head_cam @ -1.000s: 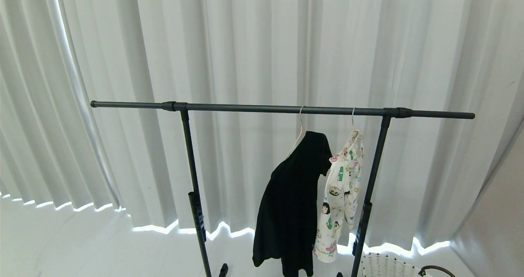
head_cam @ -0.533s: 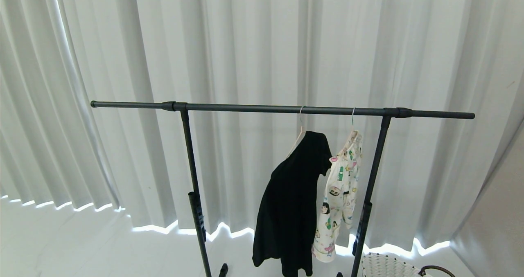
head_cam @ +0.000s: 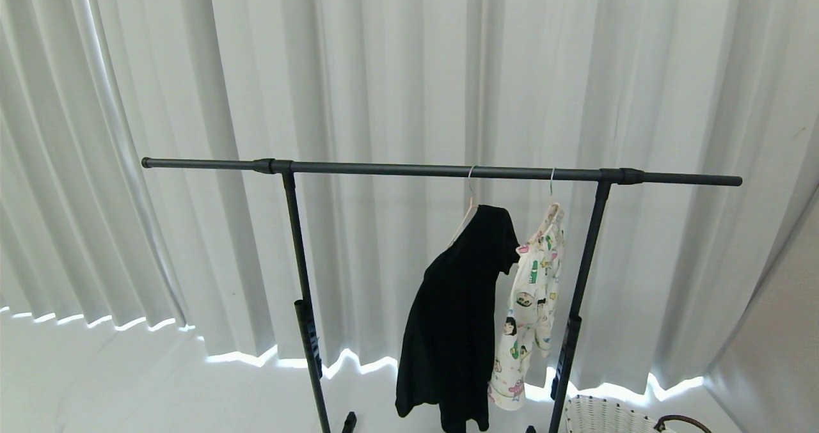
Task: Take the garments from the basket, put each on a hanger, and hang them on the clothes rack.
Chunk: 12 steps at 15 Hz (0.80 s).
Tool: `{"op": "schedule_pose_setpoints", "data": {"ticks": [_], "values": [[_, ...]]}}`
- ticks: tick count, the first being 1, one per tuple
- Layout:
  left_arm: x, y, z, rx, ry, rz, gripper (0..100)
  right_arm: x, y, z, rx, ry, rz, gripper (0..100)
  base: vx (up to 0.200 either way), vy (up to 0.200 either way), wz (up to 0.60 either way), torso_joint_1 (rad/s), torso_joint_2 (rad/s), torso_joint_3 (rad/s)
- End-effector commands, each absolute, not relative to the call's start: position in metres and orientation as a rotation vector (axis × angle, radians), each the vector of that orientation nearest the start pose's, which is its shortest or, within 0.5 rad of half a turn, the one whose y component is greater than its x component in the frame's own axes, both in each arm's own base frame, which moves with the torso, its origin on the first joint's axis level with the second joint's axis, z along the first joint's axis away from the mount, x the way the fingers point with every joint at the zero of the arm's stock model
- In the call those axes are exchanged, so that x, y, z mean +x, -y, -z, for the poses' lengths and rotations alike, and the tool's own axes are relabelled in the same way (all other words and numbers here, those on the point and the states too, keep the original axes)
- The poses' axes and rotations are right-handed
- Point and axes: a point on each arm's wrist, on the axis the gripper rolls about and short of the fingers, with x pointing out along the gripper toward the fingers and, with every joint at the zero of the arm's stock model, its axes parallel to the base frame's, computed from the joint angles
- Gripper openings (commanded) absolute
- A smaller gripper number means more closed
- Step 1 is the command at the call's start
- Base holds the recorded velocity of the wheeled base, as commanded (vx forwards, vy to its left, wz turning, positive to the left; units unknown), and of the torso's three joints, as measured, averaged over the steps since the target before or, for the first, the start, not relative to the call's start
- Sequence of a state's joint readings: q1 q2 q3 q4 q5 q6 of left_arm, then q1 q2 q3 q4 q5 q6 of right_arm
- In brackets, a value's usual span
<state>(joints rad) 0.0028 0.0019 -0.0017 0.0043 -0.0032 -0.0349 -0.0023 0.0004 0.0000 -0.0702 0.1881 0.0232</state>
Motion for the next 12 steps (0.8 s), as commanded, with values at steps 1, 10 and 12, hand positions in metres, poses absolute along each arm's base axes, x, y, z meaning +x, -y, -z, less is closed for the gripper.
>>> {"op": "schedule_pose_setpoints", "data": {"ticks": [1, 10, 12], "values": [[-0.0228, 0.0001, -0.0755, -0.035, -0.005, 0.000, 100, -0.0234, -0.0043, -0.0827, 0.016, 0.068, -0.188, 100, 0.000, 0.000, 0.00, 0.000, 0.00, 0.000], [-0.0228, 0.0001, -0.0755, -0.035, -0.005, 0.000, 100, -0.0234, -0.0043, -0.0827, 0.016, 0.068, -0.186, 100, 0.000, 0.000, 0.00, 0.000, 0.00, 0.000], [-0.0228, 0.0001, -0.0755, -0.035, -0.005, 0.000, 100, -0.0234, -0.0043, -0.0827, 0.016, 0.068, -0.186, 100, 0.000, 0.000, 0.00, 0.000, 0.00, 0.000]]}}
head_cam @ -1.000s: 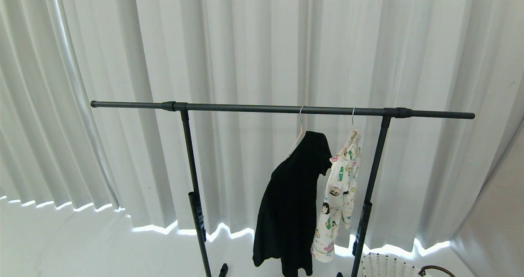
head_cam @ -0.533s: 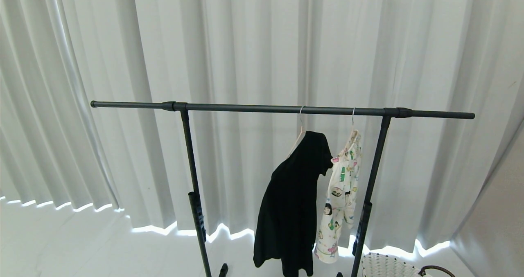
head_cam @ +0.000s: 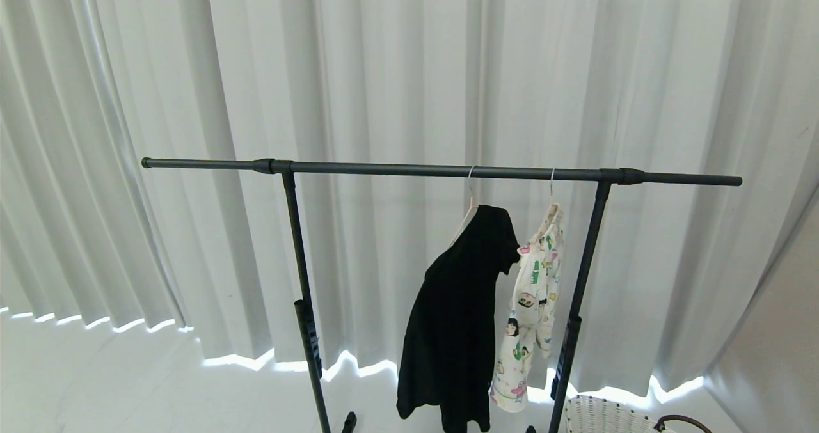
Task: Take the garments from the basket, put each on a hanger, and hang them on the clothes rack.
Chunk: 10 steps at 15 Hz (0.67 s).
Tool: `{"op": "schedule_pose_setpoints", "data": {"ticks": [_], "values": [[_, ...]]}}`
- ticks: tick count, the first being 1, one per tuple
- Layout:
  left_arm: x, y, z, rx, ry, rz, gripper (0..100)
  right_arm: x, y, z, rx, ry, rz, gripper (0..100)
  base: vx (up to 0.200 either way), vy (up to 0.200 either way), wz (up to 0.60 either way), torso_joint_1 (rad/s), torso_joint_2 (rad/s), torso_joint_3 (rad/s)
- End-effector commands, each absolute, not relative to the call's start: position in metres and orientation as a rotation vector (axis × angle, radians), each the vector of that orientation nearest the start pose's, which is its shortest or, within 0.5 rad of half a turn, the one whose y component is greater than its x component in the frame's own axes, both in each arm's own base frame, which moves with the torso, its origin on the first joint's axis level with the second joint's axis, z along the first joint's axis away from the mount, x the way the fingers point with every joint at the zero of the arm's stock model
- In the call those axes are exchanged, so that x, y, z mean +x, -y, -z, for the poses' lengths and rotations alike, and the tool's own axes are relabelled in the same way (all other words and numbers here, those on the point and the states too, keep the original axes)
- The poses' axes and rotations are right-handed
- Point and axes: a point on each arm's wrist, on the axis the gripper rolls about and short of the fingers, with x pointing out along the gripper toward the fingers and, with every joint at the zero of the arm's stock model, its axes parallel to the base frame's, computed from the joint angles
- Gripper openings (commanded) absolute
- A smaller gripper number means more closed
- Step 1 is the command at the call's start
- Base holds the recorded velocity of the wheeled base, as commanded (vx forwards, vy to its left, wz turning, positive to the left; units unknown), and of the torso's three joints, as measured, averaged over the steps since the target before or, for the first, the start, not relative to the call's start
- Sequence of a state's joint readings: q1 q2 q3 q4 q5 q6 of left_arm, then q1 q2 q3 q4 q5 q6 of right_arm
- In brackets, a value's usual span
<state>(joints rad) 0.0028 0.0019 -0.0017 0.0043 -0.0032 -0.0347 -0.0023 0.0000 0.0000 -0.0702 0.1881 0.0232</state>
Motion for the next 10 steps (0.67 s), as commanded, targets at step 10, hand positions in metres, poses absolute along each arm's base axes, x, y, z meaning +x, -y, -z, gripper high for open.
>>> {"op": "schedule_pose_setpoints", "data": {"ticks": [10], "values": [[-0.0228, 0.0001, -0.0755, -0.035, -0.005, 0.000, 100, -0.0234, -0.0043, -0.0825, 0.004, 0.068, -0.186, 100, 0.000, 0.000, 0.00, 0.000, 0.00, 0.000]]}}
